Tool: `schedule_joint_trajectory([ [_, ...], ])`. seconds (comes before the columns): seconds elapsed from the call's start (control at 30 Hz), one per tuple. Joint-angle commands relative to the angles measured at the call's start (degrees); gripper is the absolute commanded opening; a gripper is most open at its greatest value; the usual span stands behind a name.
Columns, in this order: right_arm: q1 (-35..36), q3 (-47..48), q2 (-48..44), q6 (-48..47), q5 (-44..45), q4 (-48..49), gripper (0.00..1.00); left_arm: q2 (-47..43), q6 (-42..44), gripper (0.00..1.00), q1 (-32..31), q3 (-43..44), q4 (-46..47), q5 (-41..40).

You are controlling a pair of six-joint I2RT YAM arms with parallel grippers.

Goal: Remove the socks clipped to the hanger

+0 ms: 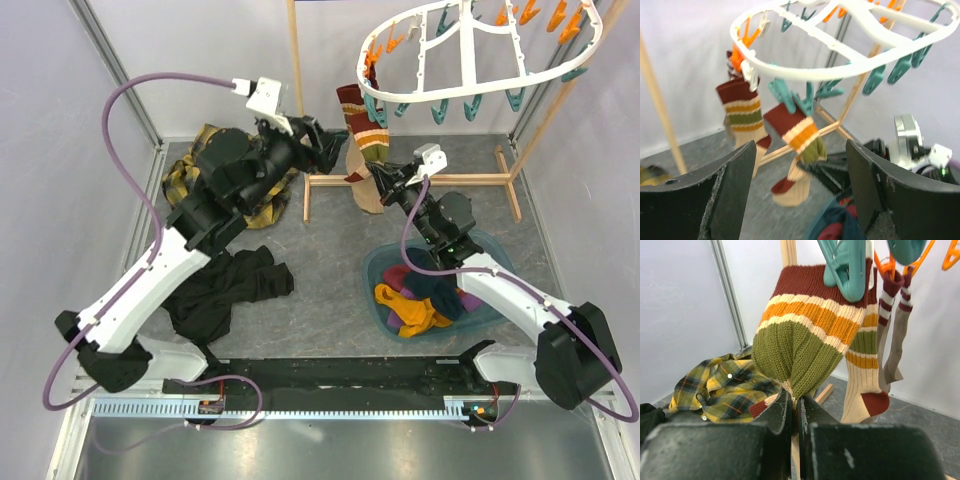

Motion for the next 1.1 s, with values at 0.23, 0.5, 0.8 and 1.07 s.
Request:
schedule_joint_trajectory([
  [0.23, -2.43, -0.08, -3.17, 5.97, -5.7, 0.33, 0.1, 13.93, -11.04, 0.78, 6.17, 15.91, -3.2, 14.54],
  [0.5, -3.66, 2.37, -2.03, 7.99, -11.06, 1.74, 0.15, 17.01, -14.05, 0.77, 10.67, 15.3, 1.9, 22.11],
  [0.8, -4.27, 3.61, -2.29, 9.05, -15.81, 1.3, 0.13, 22.63, -12.64, 0.77, 12.69, 18.46, 5.94, 25.98],
  [1.07, -4.36, 4.4, -1.06, 9.4, -16.95, 0.95, 0.14, 25.98, -16.94, 0.74, 14.18, 18.73, 10.23, 29.31],
])
